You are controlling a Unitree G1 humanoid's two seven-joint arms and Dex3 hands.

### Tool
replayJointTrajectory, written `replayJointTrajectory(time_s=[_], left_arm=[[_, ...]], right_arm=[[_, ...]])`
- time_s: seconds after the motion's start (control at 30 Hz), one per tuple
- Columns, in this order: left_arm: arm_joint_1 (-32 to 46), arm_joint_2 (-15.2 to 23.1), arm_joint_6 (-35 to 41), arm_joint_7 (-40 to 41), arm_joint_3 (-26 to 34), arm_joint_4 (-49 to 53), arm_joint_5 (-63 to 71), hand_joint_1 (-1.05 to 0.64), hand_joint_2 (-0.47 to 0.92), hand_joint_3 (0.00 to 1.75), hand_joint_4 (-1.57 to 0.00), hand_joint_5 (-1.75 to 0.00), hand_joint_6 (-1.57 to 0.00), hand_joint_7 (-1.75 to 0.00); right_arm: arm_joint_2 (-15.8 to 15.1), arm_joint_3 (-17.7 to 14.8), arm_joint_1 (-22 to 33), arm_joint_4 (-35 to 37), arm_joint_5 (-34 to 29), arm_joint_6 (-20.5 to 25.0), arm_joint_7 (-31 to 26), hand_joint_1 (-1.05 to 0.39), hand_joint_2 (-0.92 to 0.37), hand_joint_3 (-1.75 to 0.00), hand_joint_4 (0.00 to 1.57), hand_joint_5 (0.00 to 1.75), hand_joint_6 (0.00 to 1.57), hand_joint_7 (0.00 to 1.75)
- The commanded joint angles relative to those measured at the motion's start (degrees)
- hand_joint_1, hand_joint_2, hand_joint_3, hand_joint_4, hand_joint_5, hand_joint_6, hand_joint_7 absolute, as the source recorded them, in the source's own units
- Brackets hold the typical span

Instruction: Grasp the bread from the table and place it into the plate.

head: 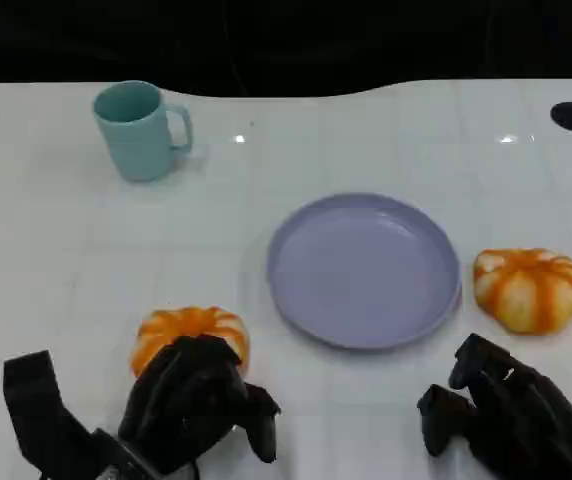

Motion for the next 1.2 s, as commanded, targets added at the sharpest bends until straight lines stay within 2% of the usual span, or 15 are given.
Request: replayJointTrajectory(time_s=[0.03, 0.5, 0.57, 0.67, 0.77, 0.87, 1.0, 1.03, 1.1, 1.13, 1.2], left_arm=[[0.4, 0.9, 0.7, -0.6, 0.5, -0.3, -0.6, -1.05, 0.72, 0.00, -1.57, -0.77, -1.57, -0.41], [0.4, 0.7, 0.4, -0.8, 0.7, -0.5, -0.7, -1.05, 0.73, 0.00, -1.57, -0.73, -1.57, -0.37], [0.4, 0.7, -1.5, -1.4, 0.9, -0.6, -0.5, -1.05, 0.75, 0.01, -1.57, -0.66, -1.57, -0.31], [0.1, 1.2, -9.2, 0.0, 0.6, -1.0, 3.2, -1.05, 0.83, 0.02, -1.57, -0.46, -1.57, -0.15], [-0.6, 2.8, -18.1, 2.2, -0.4, -1.9, 8.7, -1.05, 0.91, 0.04, -1.50, -0.35, -1.44, -0.03], [-1.0, 5.9, -24.9, 5.3, -1.6, -4.0, 15.1, -1.05, 0.92, 0.08, -1.38, -0.27, -1.19, 0.00], [-1.2, 10.5, -32.6, 12.2, -2.7, -6.9, 24.9, -1.05, 0.92, 0.11, -1.09, -0.19, -0.83, 0.00], [-1.1, 11.6, -33.9, 14.4, -2.9, -7.9, 27.7, -1.05, 0.92, 0.12, -0.95, -0.34, -0.76, -0.01], [-0.9, 13.9, -35.8, 18.5, -3.3, -9.7, 32.9, -1.05, 0.92, 0.16, -0.42, -1.12, -0.63, -0.03], [-0.8, 15.0, -36.4, 20.8, -3.4, -10.8, 35.7, -1.05, 0.92, 0.18, -0.21, -1.40, -0.56, -0.05], [-0.5, 17.6, -36.7, 25.0, -3.7, -13.4, 41.9, -1.05, 0.92, 0.21, -0.05, -1.59, -0.47, -0.04]], right_arm=[[-0.5, -0.3, 0.0, -0.4, 0.5, -0.1, 0.0, -0.57, -0.92, -0.21, 0.77, 1.70, 0.69, 1.40], [-0.5, -0.1, 0.2, -0.7, 0.3, -0.4, 0.0, -0.56, -0.92, -0.23, 0.76, 1.71, 0.68, 1.44], [-0.5, -0.1, 0.2, -0.8, 0.2, -0.5, 0.0, -0.56, -0.92, -0.24, 0.76, 1.71, 0.67, 1.46], [-0.3, 0.0, 0.4, -1.0, 0.1, -0.8, -0.2, -0.55, -0.92, -0.24, 0.76, 1.72, 0.66, 1.46], [-0.2, -0.1, 0.4, -1.2, 0.3, -0.6, -0.3, -0.56, -0.92, -0.24, 0.76, 1.72, 0.66, 1.47], [-0.1, -0.1, 0.5, -1.6, 0.5, 0.1, -0.5, -0.56, -0.92, -0.23, 0.76, 1.71, 0.66, 1.46], [-0.2, 0.0, 0.5, -1.6, 0.4, -0.1, -0.3, -0.56, -0.92, -0.24, 0.75, 1.70, 0.66, 1.43], [-0.2, 0.0, 0.5, -1.5, 0.4, -0.3, -0.1, -0.56, -0.92, -0.24, 0.75, 1.70, 0.66, 1.43], [-0.1, 0.0, 0.3, -1.3, 0.6, -0.4, 0.3, -0.56, -0.92, -0.25, 0.74, 1.70, 0.65, 1.43], [-0.1, 0.0, 0.3, -1.1, 0.5, -0.6, 0.3, -0.56, -0.92, -0.26, 0.74, 1.70, 0.65, 1.43], [-0.1, 0.0, 0.2, -1.1, 0.4, -0.5, 0.0, -0.56, -0.92, -0.25, 0.75, 1.70, 0.65, 1.44]])
